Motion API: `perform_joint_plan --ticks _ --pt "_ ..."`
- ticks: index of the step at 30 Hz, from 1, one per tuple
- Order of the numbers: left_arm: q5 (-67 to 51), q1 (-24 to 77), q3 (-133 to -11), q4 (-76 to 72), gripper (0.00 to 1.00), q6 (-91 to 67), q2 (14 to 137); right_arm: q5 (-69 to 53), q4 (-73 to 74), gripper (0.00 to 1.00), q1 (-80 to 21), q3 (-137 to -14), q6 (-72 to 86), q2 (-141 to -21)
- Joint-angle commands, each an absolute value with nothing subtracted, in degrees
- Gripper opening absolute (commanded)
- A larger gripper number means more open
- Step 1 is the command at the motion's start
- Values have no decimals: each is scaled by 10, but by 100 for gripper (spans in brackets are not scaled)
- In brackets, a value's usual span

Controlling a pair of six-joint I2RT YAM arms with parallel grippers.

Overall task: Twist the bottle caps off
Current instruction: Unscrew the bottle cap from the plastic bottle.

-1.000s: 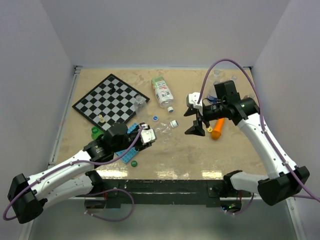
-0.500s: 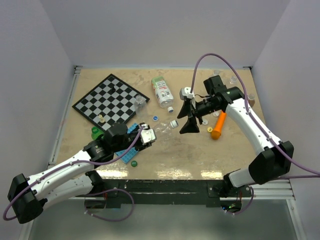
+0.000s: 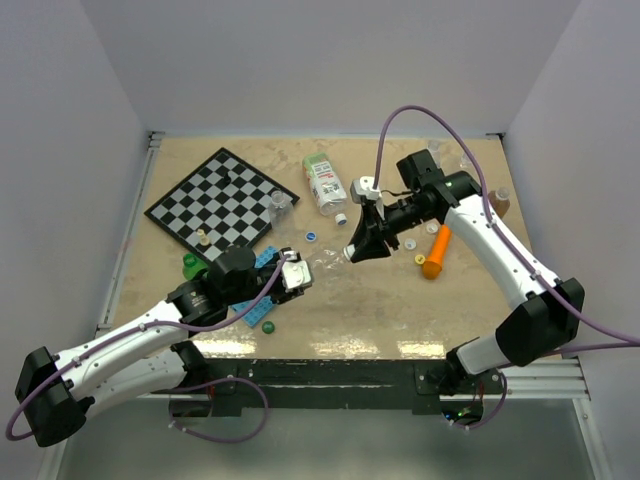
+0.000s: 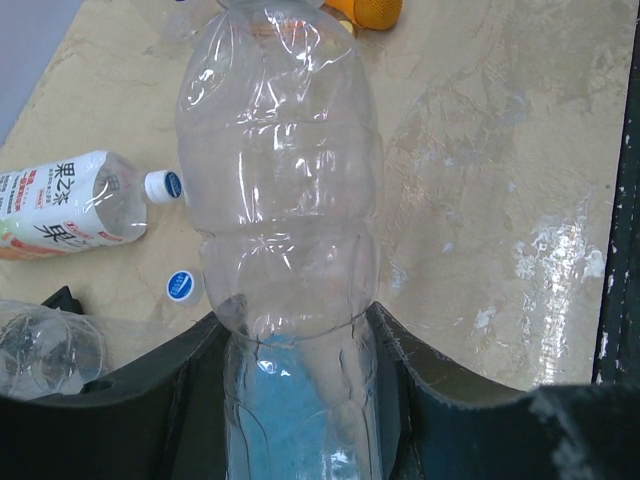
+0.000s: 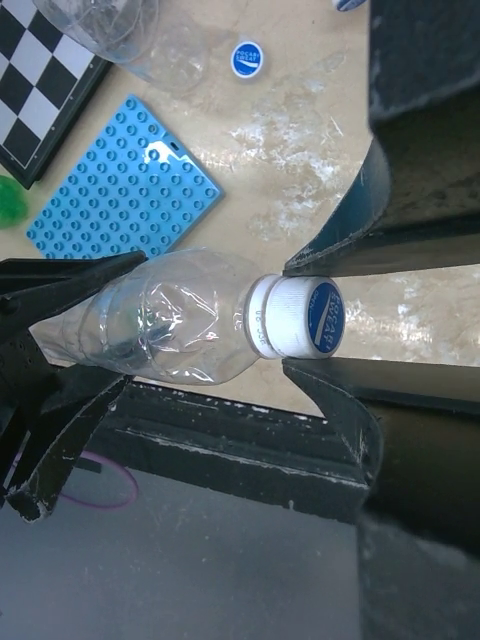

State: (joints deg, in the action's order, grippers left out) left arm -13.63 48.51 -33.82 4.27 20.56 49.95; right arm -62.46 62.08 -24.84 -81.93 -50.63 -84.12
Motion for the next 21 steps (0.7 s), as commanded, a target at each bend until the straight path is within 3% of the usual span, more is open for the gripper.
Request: perform_joint_plan --ticks 1,6,11,21 --pt "-131 483 -338 22 1 205 497 -643 633 25 -255 -841 -505 -839" --pt "-130 483 -337 22 1 206 494 -626 634 0 -257 -834 -514 -825" --pt "-142 483 -332 20 1 209 494 -579 634 0 -264 -812 -609 -783" --pt "-167 484 -330 19 1 211 504 -457 596 0 -265 -698 -1081 -616"
